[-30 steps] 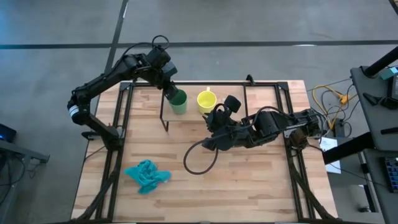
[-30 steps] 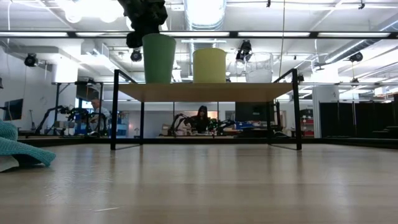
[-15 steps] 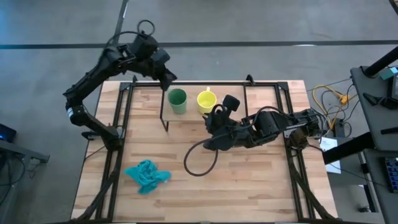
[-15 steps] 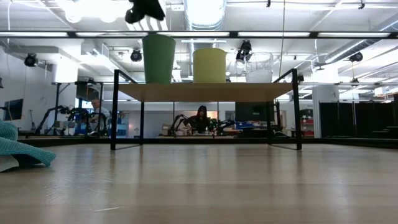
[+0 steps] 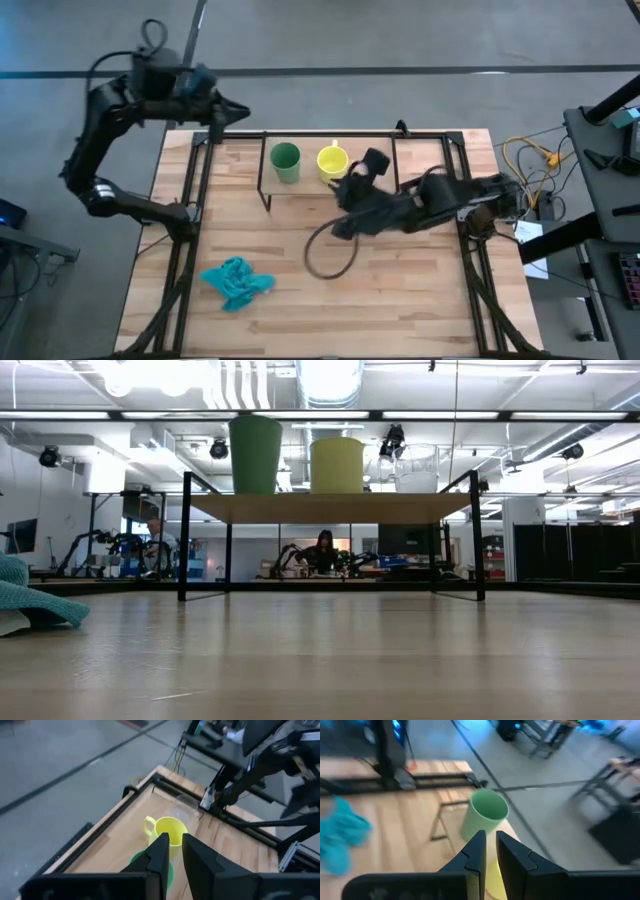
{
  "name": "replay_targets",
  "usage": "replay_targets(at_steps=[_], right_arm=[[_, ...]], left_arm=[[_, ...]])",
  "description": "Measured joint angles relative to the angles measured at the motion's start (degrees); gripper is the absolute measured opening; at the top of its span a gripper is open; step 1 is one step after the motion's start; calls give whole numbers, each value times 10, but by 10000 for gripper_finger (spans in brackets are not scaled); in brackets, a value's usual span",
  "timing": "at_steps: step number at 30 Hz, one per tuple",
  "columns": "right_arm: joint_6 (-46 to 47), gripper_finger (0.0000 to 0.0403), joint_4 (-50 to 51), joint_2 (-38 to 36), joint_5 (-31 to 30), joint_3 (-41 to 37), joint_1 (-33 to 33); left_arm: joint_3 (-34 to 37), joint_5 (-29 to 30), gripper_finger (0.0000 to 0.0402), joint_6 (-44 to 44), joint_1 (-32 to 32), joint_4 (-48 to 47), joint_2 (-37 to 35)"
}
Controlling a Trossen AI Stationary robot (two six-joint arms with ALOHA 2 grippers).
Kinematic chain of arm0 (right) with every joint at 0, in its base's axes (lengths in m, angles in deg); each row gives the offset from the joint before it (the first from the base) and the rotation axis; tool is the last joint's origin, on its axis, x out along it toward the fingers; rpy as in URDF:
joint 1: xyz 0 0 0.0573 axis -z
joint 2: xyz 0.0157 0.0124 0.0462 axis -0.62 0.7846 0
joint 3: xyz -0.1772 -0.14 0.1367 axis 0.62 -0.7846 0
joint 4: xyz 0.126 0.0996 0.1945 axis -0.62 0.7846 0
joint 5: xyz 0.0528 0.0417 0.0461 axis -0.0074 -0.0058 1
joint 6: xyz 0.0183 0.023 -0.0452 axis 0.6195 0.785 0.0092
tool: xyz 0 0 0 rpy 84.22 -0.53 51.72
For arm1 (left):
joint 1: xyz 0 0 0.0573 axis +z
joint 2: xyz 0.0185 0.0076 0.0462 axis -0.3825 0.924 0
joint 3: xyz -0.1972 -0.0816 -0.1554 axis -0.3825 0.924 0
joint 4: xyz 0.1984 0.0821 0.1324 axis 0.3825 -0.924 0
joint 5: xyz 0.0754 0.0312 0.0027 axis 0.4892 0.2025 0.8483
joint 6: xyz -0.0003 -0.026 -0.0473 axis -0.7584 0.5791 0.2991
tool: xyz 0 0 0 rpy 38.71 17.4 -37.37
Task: Stack small to large cups/mugs on shelf
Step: Return to Home Position
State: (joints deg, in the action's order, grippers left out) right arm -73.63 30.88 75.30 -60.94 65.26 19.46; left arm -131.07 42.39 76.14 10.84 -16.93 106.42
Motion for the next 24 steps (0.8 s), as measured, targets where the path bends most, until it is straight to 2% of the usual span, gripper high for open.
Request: replay_targets(at_steps=[7, 13, 24], right_arm=[[60, 38, -25, -82, 89, 4, -27], [121, 38, 27, -135, 84, -17, -63], [131, 38, -1, -237, 23, -94, -133]], left_arm=[[5, -19, 39, 0, 0, -1, -61], [37, -37, 39, 1, 0, -2, -107], [137, -57, 39, 60, 1, -2, -203]])
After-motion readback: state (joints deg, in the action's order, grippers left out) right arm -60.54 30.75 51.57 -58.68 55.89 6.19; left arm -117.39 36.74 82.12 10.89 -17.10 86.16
